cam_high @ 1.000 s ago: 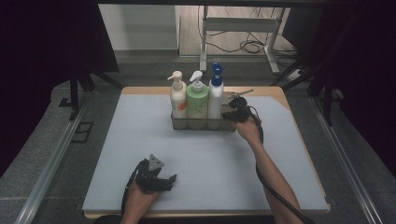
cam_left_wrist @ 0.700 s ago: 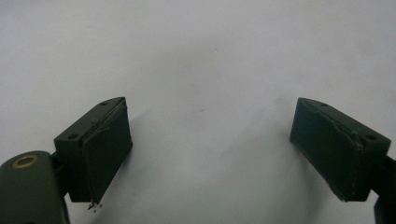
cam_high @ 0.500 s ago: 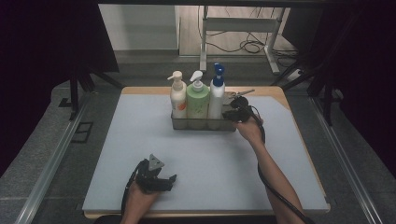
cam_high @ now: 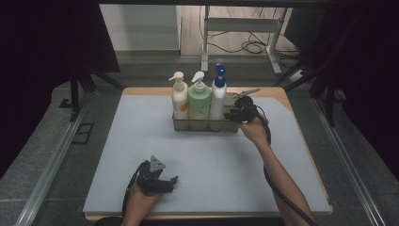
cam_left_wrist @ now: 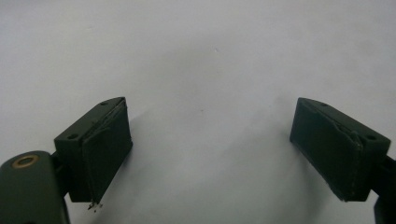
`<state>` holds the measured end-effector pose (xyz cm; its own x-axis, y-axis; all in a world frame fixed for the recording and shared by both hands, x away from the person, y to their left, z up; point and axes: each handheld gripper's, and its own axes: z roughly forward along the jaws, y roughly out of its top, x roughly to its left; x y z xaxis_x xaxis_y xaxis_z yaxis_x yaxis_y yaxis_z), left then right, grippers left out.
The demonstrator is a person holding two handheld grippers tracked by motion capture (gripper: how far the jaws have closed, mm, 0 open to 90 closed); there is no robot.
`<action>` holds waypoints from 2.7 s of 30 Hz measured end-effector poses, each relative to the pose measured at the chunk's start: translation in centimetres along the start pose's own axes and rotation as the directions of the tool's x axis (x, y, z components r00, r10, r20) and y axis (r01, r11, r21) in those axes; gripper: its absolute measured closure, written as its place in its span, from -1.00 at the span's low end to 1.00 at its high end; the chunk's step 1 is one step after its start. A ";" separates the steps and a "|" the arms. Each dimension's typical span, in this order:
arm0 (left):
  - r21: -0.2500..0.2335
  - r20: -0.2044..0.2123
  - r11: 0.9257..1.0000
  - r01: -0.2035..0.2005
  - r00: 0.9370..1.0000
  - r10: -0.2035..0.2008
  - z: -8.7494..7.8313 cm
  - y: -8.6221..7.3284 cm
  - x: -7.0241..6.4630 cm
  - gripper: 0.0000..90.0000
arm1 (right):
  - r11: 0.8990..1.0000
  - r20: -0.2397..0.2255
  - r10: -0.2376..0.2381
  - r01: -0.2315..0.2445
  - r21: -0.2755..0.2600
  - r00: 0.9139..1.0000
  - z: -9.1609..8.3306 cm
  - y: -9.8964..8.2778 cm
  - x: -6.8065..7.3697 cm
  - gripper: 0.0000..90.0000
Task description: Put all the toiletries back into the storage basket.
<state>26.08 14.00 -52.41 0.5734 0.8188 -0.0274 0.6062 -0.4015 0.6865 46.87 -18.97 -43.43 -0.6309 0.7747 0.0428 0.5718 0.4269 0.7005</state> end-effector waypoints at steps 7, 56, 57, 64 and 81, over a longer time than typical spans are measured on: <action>0.001 0.000 1.000 -0.001 1.000 0.001 0.0 0.0 0.0 -0.73 | 1.000 -0.013 -0.019 0.019 -0.008 1.000 -0.8 -0.2 0.4 0.06; -0.003 0.000 1.000 0.002 1.000 -0.002 0.0 0.0 0.0 -0.73 | 0.992 -0.026 -0.119 0.118 -0.046 0.993 -6.2 -3.5 2.6 -0.73; -0.003 0.000 1.000 0.002 1.000 -0.002 0.0 0.0 0.0 -0.73 | 0.992 -0.026 -0.121 0.119 -0.048 0.992 -6.3 -3.6 2.7 -0.74; -0.003 0.000 1.000 0.002 1.000 -0.002 0.0 0.0 0.0 -0.73 | 0.989 -0.026 -0.141 0.139 -0.048 0.990 -7.5 -4.4 3.0 -0.79; -0.004 0.000 1.000 0.002 1.000 -0.002 0.0 0.0 0.0 -0.73 | 0.987 -0.032 -0.150 0.147 -0.065 0.988 -9.3 -7.9 3.1 -0.82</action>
<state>26.06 13.98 -52.43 0.5720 0.8197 -0.0286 0.6054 -0.3985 0.6890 35.52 -24.33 -42.22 -0.7257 0.6869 -0.0400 0.4373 0.5053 0.7439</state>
